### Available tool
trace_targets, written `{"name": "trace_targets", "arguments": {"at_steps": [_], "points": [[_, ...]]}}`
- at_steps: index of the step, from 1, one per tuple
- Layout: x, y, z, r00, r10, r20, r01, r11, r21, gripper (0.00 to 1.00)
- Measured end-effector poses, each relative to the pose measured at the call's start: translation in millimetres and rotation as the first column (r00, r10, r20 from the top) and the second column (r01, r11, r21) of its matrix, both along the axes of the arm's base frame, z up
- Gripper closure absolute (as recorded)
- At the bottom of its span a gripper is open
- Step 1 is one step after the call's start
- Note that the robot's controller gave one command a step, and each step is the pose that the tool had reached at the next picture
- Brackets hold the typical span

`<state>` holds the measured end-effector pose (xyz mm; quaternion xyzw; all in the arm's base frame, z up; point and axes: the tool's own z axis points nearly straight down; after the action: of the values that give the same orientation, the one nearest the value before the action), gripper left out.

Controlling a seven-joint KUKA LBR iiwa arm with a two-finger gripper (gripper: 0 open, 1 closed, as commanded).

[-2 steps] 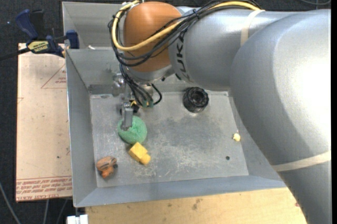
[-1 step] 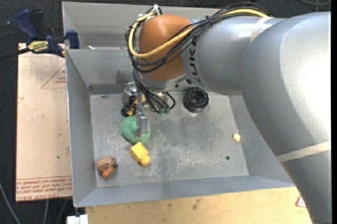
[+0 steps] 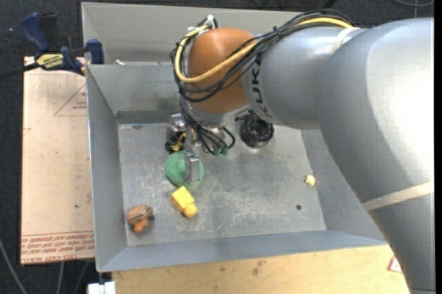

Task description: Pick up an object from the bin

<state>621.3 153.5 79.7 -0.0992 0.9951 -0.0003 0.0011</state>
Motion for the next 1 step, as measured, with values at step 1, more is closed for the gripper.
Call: {"name": "trace_targets", "arguments": {"at_steps": [1], "points": [[-2.5, 5.6, -4.0, 0.996, 0.090, 0.003, -0.090, 0.996, 0.004, 0.00]]}}
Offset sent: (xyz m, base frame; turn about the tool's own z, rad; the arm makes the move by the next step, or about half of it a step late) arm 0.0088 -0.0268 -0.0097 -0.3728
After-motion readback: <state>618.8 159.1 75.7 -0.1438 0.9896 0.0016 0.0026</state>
